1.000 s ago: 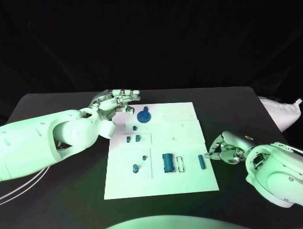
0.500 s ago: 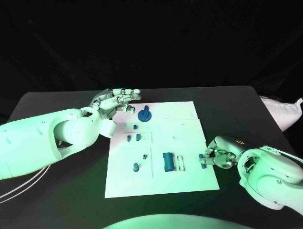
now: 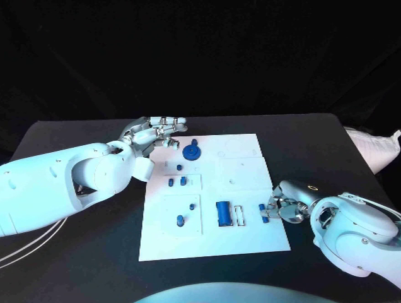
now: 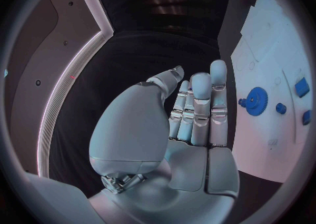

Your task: Assemble the parts on the task board

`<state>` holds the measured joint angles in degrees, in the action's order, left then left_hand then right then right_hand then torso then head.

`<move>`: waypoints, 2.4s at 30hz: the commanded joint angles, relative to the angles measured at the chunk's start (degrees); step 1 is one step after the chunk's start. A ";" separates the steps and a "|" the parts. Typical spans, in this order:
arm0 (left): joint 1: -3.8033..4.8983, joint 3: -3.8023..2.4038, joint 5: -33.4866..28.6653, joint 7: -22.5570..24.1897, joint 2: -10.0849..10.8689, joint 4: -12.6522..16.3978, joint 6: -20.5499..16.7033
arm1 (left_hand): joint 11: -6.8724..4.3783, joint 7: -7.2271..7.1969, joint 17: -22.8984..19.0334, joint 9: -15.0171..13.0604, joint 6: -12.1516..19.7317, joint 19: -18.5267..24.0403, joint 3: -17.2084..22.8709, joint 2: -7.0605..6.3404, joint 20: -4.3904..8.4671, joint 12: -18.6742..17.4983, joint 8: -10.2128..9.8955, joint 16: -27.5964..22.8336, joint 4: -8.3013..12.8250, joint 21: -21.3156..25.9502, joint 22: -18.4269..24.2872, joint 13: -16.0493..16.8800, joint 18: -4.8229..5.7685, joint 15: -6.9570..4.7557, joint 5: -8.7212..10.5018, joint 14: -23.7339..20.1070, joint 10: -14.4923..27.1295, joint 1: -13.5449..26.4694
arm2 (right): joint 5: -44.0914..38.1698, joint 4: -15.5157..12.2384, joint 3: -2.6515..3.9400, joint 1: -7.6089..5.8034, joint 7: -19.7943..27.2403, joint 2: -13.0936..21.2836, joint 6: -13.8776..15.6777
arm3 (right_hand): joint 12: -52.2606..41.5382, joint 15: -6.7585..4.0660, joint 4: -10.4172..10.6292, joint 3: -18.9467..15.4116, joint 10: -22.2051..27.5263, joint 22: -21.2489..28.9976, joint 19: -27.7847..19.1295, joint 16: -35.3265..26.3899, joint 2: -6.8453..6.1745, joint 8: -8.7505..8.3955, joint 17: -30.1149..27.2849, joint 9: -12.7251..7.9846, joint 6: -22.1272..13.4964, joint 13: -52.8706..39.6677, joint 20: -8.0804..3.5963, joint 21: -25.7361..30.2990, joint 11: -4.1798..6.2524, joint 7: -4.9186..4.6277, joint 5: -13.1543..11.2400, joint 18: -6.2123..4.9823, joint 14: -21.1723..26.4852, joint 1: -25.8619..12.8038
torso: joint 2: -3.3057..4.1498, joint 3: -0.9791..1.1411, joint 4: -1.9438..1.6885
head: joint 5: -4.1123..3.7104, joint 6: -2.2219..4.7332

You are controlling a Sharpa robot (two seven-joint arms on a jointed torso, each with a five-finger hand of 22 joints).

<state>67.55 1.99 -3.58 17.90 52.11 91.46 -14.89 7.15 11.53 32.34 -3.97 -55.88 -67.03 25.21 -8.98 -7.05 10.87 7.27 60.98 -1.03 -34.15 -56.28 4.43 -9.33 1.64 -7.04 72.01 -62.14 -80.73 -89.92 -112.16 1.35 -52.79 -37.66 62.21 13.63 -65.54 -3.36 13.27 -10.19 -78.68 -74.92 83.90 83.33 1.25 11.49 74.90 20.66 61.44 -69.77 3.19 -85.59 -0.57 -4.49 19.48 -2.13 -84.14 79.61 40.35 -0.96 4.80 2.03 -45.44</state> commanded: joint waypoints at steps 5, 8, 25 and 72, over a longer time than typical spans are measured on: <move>-0.01 -0.03 0.19 0.20 0.04 0.13 0.93 | -0.07 -0.05 -0.05 0.02 0.41 -0.12 0.01 0.62 -0.33 0.16 0.20 0.20 0.38 0.17 0.08 -0.08 -1.07 0.15 -0.08 -0.08 0.45 -0.03 | -5.74 0.83 -0.28 0.70 -1.57 -1.32 -6.09 | -1.42 -0.28 -1.81 0.88 -0.93 -10.13 1.78 0.42 -0.08 -0.88 3.13 -0.32 0.82 -1.38 -0.27 -0.25 0.47 -0.13 -5.96 0.56 -3.67 3.47 | 0.03 0.02 -0.05 | 0.18 -0.11; -0.01 -0.03 0.19 0.14 0.06 0.15 0.95 | -0.07 -0.05 -0.05 0.02 0.41 -0.12 0.01 0.62 -0.33 0.16 0.20 0.20 0.38 0.17 0.08 -0.08 -1.07 0.15 -0.08 -0.08 0.45 -0.03 | -7.25 1.15 -0.30 1.00 -1.90 -2.05 -7.16 | -1.95 -0.29 -2.75 1.81 -1.16 -10.32 1.93 0.59 0.03 -1.12 3.48 -0.36 1.10 -1.92 -0.30 -0.40 0.53 -0.08 -8.73 0.61 -3.73 5.04 | 0.03 0.01 0.01 | 0.30 -0.20; -0.01 -0.02 0.21 -0.03 0.13 0.19 1.01 | -0.07 -0.05 -0.05 0.02 0.41 -0.12 0.01 0.62 -0.33 0.16 0.20 0.20 0.38 0.17 0.08 -0.08 -1.07 0.15 -0.08 -0.08 0.45 -0.03 | -9.90 2.07 -0.37 2.46 -2.68 -4.48 -8.30 | -2.20 -0.45 -4.23 3.92 -1.18 -10.46 2.02 0.74 0.72 -1.50 3.79 -0.49 1.66 -2.33 -0.38 -0.49 0.72 0.13 -8.65 0.65 -3.77 7.51 | -0.02 0.01 0.07 | 0.45 -0.41; -0.03 -0.02 0.39 0.01 0.04 0.32 1.05 | -0.06 -0.04 -0.11 0.02 0.48 -0.11 -0.01 0.62 -0.35 0.25 0.26 0.21 0.45 0.18 0.07 -0.09 -1.08 0.16 -0.08 -0.12 0.57 -0.02 | 9.76 -2.53 0.72 1.34 -0.20 -4.54 6.80 | -3.85 -0.51 -6.11 27.48 -2.62 -11.33 2.65 1.02 -7.05 -3.27 4.56 0.79 3.18 -4.90 -0.50 -1.09 0.81 0.19 1.66 0.87 -3.89 -0.98 | 0.03 0.01 -0.01 | 0.00 -0.33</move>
<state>67.52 2.00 -3.45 17.62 52.21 91.59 -14.81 6.94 11.53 32.30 -3.97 -55.88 -67.04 25.21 -8.98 -7.04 10.87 7.26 60.98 -1.03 -34.16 -56.28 4.44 -9.33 1.64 -7.04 72.01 -61.94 -80.73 -82.01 -114.79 2.07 -51.46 -38.13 57.81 21.42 -69.52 -4.25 7.11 17.01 -80.99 -74.93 84.11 84.22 -5.87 8.32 74.91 20.20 64.30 -74.58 2.98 -86.54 0.42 -4.27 21.10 -2.14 -83.93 78.81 40.35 -0.98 4.76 1.92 -45.75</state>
